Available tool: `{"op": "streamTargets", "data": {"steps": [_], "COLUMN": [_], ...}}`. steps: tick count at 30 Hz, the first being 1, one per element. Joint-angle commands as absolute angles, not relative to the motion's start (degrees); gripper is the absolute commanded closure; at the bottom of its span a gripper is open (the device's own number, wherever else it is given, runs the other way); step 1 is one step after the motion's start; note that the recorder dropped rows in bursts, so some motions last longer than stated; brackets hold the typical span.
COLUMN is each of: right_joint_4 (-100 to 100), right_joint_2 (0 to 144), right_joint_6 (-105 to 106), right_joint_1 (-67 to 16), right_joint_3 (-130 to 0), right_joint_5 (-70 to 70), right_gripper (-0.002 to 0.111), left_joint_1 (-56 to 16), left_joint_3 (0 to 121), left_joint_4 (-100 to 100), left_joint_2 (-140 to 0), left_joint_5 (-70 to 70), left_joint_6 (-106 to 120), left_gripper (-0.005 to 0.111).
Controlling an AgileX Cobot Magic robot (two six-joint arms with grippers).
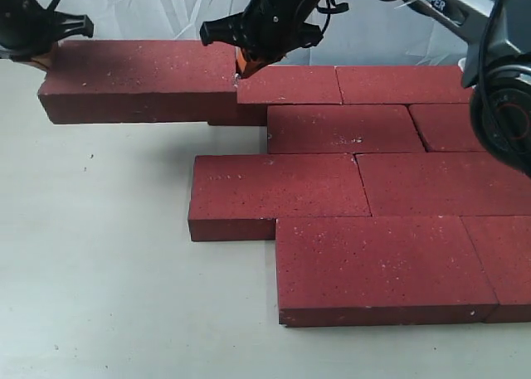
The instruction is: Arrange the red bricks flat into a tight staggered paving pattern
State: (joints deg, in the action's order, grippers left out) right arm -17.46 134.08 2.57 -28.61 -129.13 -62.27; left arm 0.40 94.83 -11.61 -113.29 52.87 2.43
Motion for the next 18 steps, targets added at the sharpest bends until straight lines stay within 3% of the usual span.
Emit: {"op": "streamTargets", "data": {"steps": [1,9,18], "right_joint_4": [-22.49,-22.47,-26.83], "right_joint_2": [135.72,140.31,142.57], "right_joint_6": [2.62,2.62,2.62], "right_joint_1": [-31.94,-32.65,-32.65], "right_joint_3": [-129.41,-129.41,-129.41], "right_joint_5": [-55.37,-49.82,-49.37], "right_gripper": [0.109,0.109,0.109], "left_joint_1": [-0.63,-0.63,-0.63], "left_joint_3": [90.21,86.26,86.02], "left_joint_4": [-17.23,-16.87,-15.74], "left_joint_2": [-112.88,-112.88,-115.99], "left_joint_5": [47.42,37.25,38.06], "left_joint_6": [3.65,3.65,3.88], "left_gripper": [0.107,0.107,0.107]}}
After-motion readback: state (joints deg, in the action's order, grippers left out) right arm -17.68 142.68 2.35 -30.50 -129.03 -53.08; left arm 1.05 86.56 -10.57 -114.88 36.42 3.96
